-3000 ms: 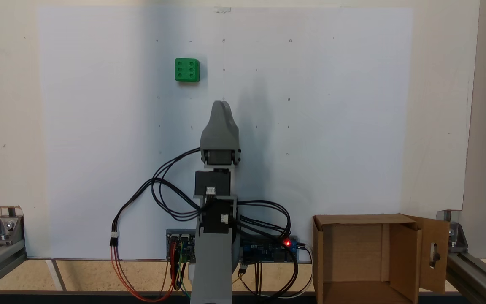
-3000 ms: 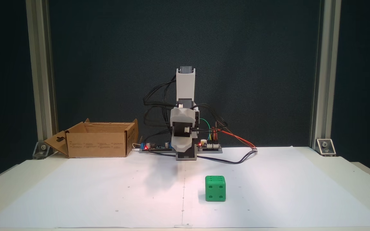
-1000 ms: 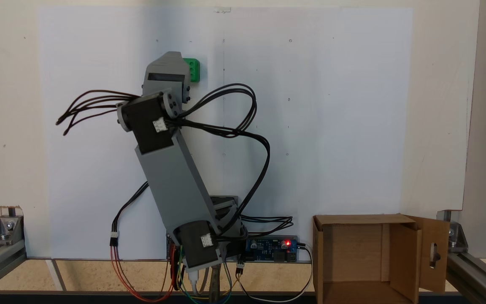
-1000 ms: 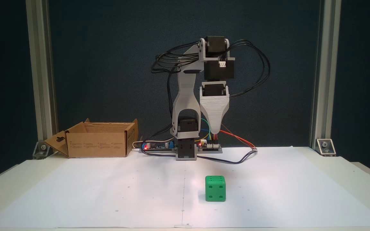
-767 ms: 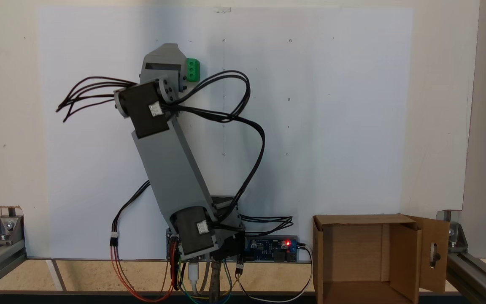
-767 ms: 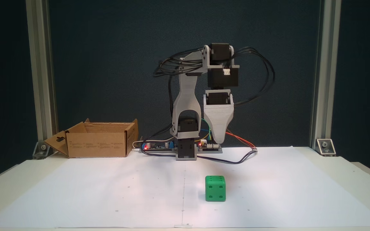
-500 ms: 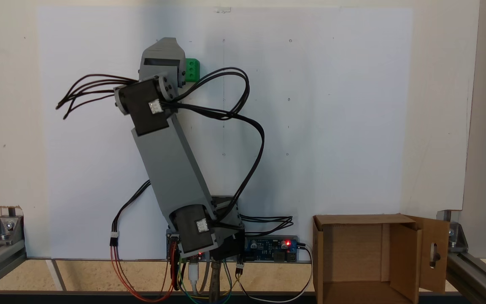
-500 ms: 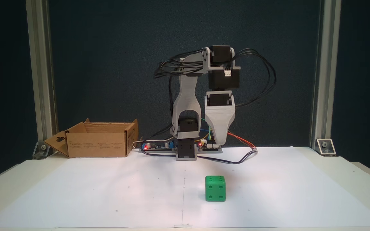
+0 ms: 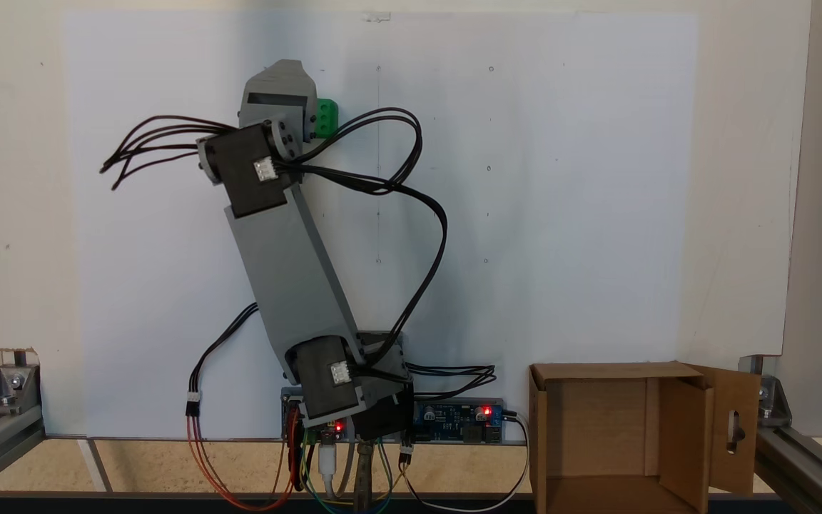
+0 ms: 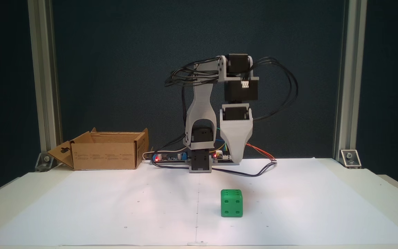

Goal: Grasp a green dice and put it in the bin.

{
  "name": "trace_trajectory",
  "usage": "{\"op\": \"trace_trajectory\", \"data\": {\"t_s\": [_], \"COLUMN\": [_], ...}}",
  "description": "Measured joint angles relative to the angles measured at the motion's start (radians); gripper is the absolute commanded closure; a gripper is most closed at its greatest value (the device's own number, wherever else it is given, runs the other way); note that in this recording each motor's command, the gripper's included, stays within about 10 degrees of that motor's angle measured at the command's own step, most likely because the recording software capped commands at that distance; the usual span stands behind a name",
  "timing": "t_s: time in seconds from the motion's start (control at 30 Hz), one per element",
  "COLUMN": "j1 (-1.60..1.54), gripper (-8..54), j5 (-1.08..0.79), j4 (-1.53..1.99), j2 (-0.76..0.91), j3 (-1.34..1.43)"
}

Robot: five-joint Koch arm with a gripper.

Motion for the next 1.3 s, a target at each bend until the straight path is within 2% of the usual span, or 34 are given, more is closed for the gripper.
{"op": "trace_trajectory", "data": {"t_s": [0.57, 1.3], "j1": [0.009, 0.051], "gripper": [2.0, 1.6], "j5": [0.002, 0.008], "j4": [-0.124, -0.164], "j2": [-0.109, -0.167], "j3": [0.083, 0.155]}}
